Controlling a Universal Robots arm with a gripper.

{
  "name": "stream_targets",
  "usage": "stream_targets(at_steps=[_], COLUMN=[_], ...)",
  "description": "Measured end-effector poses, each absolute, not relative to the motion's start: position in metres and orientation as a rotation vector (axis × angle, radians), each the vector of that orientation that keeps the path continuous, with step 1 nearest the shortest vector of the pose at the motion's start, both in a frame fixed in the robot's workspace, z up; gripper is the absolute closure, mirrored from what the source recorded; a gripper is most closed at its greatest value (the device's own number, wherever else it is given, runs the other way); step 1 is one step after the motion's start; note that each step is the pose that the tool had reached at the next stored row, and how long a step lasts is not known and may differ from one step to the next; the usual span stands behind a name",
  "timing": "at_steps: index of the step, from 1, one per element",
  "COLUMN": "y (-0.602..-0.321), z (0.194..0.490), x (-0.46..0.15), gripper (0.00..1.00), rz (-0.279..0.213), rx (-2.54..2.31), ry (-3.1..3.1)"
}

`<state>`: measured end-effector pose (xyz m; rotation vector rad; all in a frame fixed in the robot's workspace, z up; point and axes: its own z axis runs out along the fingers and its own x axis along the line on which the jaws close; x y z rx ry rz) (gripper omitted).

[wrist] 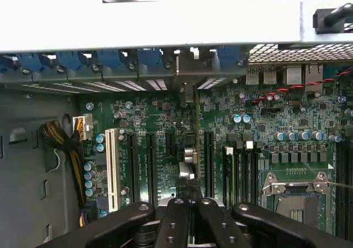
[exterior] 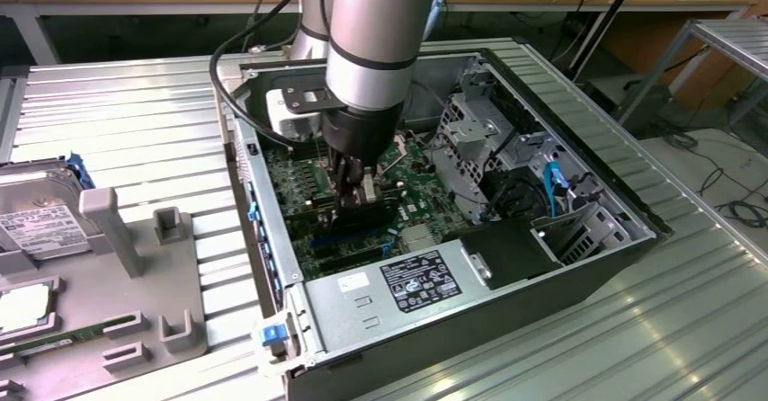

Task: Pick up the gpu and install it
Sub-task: 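Press down on the gpu until it lock into place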

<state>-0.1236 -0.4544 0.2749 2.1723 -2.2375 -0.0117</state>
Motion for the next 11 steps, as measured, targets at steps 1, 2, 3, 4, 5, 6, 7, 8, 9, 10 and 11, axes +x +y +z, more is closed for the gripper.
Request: stream_targets(at_steps=[1, 2, 3, 4, 5, 6, 7, 8, 9, 10, 11], y=[-0.4544, -0.4544, -0.4543, -0.4543, -0.4544, -0.4543, -0.4543, -0.4543, -0.4543, -0.4543, -0.4543], z=[0.2745, 0.2743, 0.2742, 0.2739, 0.2738, 0.2738, 0.2737, 0.2736, 0.2736, 0.2737, 0.276], x=[-0.1236, -0.1235, -0.1235, -0.124, -0.1242, -0.1243, -0.1245, -0.1245, -0.1245, -0.1246, -0.1246], gripper=[0.89, 0.89, 0.89, 0.89, 0.89, 0.89, 0.89, 0.89, 0.89, 0.89, 0.89], rz=[-0.011, -0.012, -0.012, -0.011, -0.011, -0.011, -0.011, -0.011, -0.011, -0.011, -0.022], rx=[2.172, 2.172, 2.173, 2.173, 2.173, 2.173, 2.173, 2.173, 2.173, 2.173, 2.173], ry=[-2.237, -2.238, -2.238, -2.238, -2.238, -2.238, -2.238, -2.238, -2.238, -2.238, -2.239])
